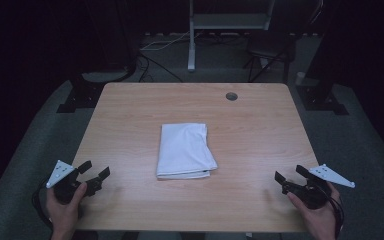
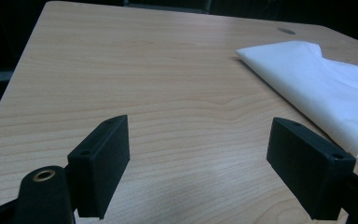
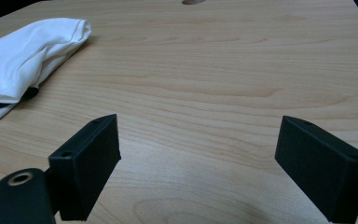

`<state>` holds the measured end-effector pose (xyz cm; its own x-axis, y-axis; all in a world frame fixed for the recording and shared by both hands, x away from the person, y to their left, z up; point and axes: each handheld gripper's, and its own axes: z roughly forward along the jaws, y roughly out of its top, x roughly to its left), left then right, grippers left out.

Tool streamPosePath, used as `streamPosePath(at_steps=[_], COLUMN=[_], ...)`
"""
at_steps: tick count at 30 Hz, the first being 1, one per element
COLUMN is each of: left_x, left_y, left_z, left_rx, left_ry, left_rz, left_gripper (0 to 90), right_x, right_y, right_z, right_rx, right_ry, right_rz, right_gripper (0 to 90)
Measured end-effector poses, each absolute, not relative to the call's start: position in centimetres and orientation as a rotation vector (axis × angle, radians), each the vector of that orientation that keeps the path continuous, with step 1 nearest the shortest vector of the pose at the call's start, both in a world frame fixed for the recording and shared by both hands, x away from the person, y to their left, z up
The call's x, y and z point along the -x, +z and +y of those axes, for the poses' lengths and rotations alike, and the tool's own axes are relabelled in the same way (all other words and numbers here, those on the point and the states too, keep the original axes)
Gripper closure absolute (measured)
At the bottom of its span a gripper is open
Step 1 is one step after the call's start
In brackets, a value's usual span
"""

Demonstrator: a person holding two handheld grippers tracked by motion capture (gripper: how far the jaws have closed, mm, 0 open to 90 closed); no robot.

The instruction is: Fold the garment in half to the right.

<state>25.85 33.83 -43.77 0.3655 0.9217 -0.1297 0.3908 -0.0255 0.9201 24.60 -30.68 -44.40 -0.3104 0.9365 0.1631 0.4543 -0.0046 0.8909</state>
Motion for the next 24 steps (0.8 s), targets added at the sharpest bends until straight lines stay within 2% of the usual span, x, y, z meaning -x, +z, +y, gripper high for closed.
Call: streamPosePath(at_steps=[24], left_x=[-25.48], left_y=[-43.76], left_z=[33.55], left_rx=[-1.617], left_ry=[0.673], left_rz=[1.177], left_gripper=[21.3], right_x=[-24.38], right_y=[-44.38], right_z=[-30.41], right_rx=[-1.408], right_ry=[1.282], right_rz=[1.796], right_gripper=[13.0])
